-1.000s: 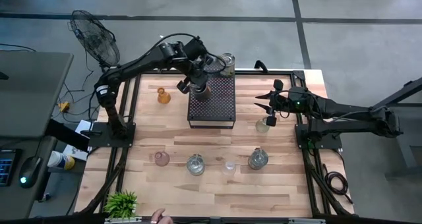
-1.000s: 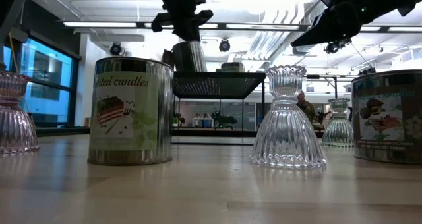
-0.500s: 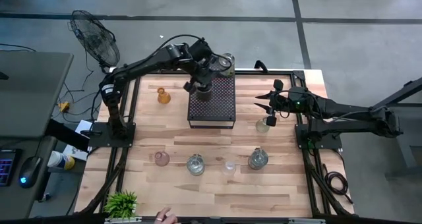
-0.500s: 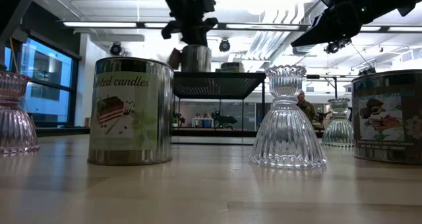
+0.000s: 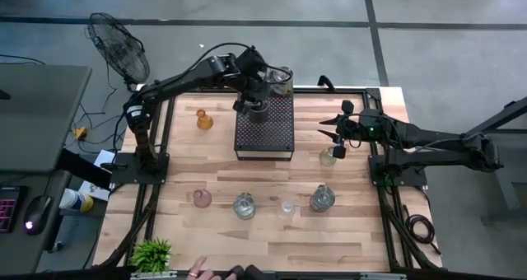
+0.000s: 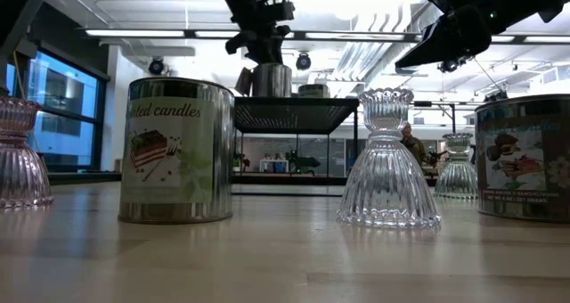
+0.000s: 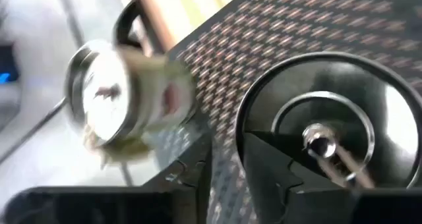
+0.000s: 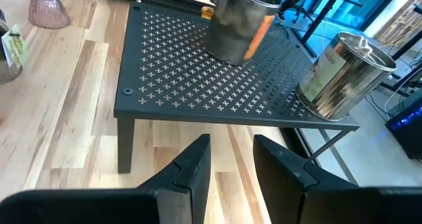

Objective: Pick & Place candle stick holders
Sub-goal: Align the silver scented candle with the silver scented candle on the black shelf

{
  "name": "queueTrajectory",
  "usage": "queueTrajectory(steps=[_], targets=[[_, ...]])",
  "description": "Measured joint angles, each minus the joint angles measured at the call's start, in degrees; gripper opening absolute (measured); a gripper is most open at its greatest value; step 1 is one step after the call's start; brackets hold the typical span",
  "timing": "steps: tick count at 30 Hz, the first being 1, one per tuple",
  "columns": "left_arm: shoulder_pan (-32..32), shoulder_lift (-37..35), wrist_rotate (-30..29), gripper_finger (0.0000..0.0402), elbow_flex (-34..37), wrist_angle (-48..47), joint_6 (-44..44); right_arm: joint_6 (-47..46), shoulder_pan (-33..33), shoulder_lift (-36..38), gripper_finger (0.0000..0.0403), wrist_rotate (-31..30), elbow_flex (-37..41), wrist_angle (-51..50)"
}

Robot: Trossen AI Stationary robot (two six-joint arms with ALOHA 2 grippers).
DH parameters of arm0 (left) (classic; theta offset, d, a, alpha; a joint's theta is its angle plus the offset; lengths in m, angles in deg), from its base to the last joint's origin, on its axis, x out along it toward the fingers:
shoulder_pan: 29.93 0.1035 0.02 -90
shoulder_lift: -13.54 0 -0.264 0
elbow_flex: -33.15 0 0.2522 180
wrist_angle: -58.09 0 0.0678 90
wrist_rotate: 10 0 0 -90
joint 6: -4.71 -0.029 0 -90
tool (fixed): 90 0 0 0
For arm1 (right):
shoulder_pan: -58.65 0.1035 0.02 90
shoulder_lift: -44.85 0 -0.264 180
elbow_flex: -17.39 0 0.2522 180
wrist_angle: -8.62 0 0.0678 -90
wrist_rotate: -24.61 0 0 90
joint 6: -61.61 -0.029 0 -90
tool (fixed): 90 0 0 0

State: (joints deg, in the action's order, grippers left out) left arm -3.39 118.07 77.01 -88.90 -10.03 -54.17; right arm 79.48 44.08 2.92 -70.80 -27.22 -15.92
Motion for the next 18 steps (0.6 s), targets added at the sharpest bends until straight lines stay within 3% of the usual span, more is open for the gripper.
queueTrajectory(steps=[8,18], targets=[[-3.45,-2.63,-13.84,0.0117,-0.02,2.42,7.82,0.0,0.0,0.0,0.0108,0.0,0.0,0.11],[-6.75,-6.98,-15.58,0.0118,-0.09,-2.72,32.51,-0.02,0.0,0.0,0.0108,0.0,0.0,0.24]])
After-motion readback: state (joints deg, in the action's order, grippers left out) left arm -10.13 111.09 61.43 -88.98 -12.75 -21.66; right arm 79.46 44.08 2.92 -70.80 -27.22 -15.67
